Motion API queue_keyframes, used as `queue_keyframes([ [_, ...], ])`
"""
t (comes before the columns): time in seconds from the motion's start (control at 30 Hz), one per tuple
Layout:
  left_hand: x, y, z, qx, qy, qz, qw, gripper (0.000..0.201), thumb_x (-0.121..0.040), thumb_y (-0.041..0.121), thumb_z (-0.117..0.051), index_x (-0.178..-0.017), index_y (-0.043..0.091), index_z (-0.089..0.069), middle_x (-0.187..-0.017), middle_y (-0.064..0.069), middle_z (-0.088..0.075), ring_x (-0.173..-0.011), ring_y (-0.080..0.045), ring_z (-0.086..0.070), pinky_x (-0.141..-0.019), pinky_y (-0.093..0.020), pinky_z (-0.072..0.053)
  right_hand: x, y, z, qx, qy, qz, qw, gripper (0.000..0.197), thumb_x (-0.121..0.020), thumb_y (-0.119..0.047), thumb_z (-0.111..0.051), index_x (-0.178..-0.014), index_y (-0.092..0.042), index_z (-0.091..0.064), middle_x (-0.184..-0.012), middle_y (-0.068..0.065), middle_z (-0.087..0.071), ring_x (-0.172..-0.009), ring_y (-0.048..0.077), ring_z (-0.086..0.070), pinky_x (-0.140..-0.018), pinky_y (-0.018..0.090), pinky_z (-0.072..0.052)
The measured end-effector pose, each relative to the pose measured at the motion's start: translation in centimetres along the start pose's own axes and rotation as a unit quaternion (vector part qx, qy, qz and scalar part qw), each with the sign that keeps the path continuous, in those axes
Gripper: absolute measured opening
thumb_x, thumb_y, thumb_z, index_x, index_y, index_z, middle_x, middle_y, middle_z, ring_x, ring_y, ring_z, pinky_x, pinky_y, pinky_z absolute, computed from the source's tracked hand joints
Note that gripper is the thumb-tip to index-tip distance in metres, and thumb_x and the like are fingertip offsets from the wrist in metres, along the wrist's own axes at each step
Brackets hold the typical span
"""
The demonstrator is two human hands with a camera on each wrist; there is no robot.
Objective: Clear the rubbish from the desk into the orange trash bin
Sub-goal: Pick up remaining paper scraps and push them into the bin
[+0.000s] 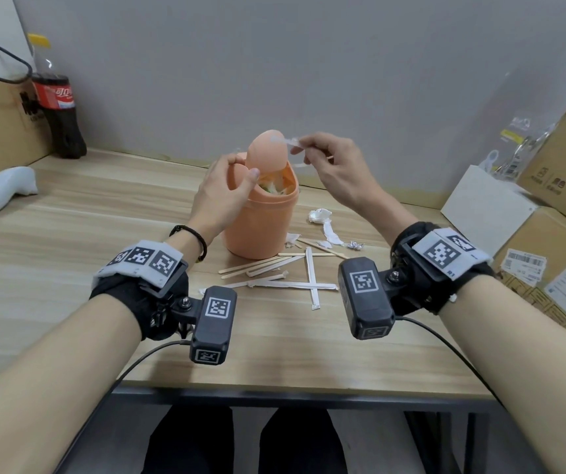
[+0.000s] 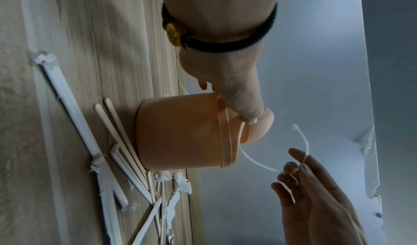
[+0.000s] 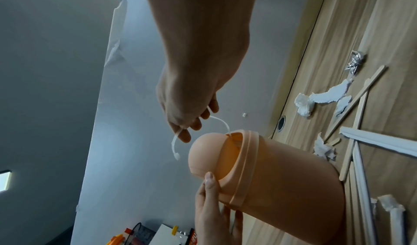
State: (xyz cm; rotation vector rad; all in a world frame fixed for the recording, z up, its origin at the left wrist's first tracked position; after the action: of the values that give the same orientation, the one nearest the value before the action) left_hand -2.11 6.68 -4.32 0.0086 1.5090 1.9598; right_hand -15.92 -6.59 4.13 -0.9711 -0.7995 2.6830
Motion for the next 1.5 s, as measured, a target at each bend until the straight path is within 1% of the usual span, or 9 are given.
queue_keyframes([
  [0.1, 0.0, 0.0, 0.0, 0.002, 0.001, 0.001, 1.0, 0.041, -0.093, 0.053, -0.057, -0.127, 0.031, -0.053, -0.127, 0.004, -0.059, -0.119, -0.016, -0.054, -0.1, -0.038, -0.045, -0.3, 0.4, -0.5, 0.046, -0.032, 0.018, 0.998, 0.025, -0.098, -0.012, -0.045, -0.101, -0.018, -0.069, -0.099, -0.003, -0.071, -0.084, 0.016, -0.061, -0.071, 0.023, -0.047],
  [0.2, -0.1, -0.1, 0.0, 0.004, 0.0, 0.002, 1.0, 0.04, -0.093, 0.054, -0.057, -0.126, 0.032, -0.053, -0.127, 0.004, -0.06, -0.119, -0.016, -0.055, -0.101, -0.04, -0.045, -0.4, 0.9, -1.0, 0.099, -0.068, 0.036, 0.992, 0.027, -0.097, -0.015, -0.043, -0.094, -0.026, -0.068, -0.088, -0.009, -0.065, -0.095, 0.028, -0.057, -0.083, 0.034, -0.044],
  [0.33, -0.1, -0.2, 0.0, 0.004, 0.0, -0.001, 1.0, 0.039, -0.093, 0.055, -0.057, -0.125, 0.033, -0.053, -0.127, 0.005, -0.059, -0.119, -0.016, -0.054, -0.1, -0.04, -0.046, -0.5, 1.1, -1.6, 0.134, -0.109, 0.042, 0.984, 0.027, -0.099, -0.015, -0.04, -0.089, -0.027, -0.061, -0.095, 0.005, -0.062, -0.097, 0.026, -0.048, -0.085, 0.031, -0.035],
  [0.5, -0.1, -0.3, 0.1, 0.019, -0.007, 0.004, 1.0, 0.037, -0.094, 0.052, -0.057, -0.126, 0.034, -0.053, -0.129, 0.006, -0.058, -0.121, -0.014, -0.053, -0.101, -0.037, -0.044, -0.6, 1.2, -1.4, 0.208, -0.164, 0.012, 0.964, 0.028, -0.1, -0.012, -0.036, -0.097, -0.013, -0.063, -0.097, 0.003, -0.047, -0.101, 0.025, -0.042, -0.091, 0.031, -0.031],
  [0.8, -0.3, -0.8, 0.1, 0.055, -0.023, 0.007, 0.998, 0.034, -0.088, 0.061, -0.057, -0.117, 0.044, -0.052, -0.129, 0.011, -0.06, -0.122, -0.01, -0.054, -0.103, -0.034, -0.044, -0.6, 1.2, -2.6, 0.244, -0.187, 0.005, 0.951, 0.025, -0.097, -0.021, -0.045, -0.1, -0.023, -0.07, -0.108, 0.003, -0.044, -0.113, 0.027, -0.038, -0.102, 0.039, -0.033],
  [0.97, -0.4, -1.1, 0.0, 0.065, -0.027, 0.007, 0.998, 0.038, -0.085, 0.063, -0.057, -0.118, 0.044, -0.053, -0.129, 0.011, -0.06, -0.122, -0.008, -0.054, -0.102, -0.033, -0.044, -1.0, 0.5, -3.2, 0.241, -0.142, 0.052, 0.959, 0.02, -0.094, -0.024, -0.058, -0.102, -0.024, -0.076, -0.095, -0.001, -0.043, -0.1, 0.02, -0.043, -0.091, 0.035, -0.039],
  [1.07, -0.4, -1.2, 0.0, 0.064, -0.028, 0.007, 0.998, 0.037, -0.088, 0.06, -0.059, -0.12, 0.043, -0.053, -0.128, 0.011, -0.06, -0.122, -0.007, -0.053, -0.099, -0.028, -0.043, -1.0, 0.2, -3.6, 0.219, -0.125, 0.062, 0.966, 0.02, -0.089, -0.013, -0.059, -0.097, -0.017, -0.077, -0.093, 0.002, -0.062, -0.092, 0.019, -0.055, -0.081, 0.033, -0.045],
  [1.27, -0.6, -1.3, 0.3, 0.058, -0.033, 0.005, 0.998, 0.04, -0.09, 0.058, -0.059, -0.125, 0.038, -0.053, -0.131, 0.009, -0.057, -0.123, -0.008, -0.052, -0.101, -0.028, -0.042, -0.7, 1.3, -3.0, 0.091, -0.11, -0.035, 0.989, 0.038, -0.087, -0.001, -0.038, -0.091, -0.022, -0.069, -0.086, -0.002, -0.07, -0.085, 0.016, -0.065, -0.082, 0.036, -0.055],
  [1.5, -0.5, -1.1, 0.1, 0.055, -0.029, -0.001, 0.998, 0.034, -0.092, 0.057, -0.057, -0.121, 0.041, -0.052, -0.134, 0.009, -0.056, -0.125, -0.01, -0.051, -0.102, -0.033, -0.042, -0.3, 3.6, -0.8, 0.076, -0.034, -0.095, 0.992, 0.047, -0.084, 0.009, -0.03, -0.098, -0.015, -0.068, -0.09, -0.002, -0.062, -0.089, 0.013, -0.056, -0.079, 0.02, -0.043],
])
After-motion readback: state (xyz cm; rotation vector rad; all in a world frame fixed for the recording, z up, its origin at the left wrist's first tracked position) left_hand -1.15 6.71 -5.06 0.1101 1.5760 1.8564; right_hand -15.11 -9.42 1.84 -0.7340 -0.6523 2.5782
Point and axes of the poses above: each hand's wrist, its own x-axis away from the middle knuckle, its own z-axis out of the back of the hand, y = z × x, the point moved 2 cm from there along -x, towards the middle knuckle
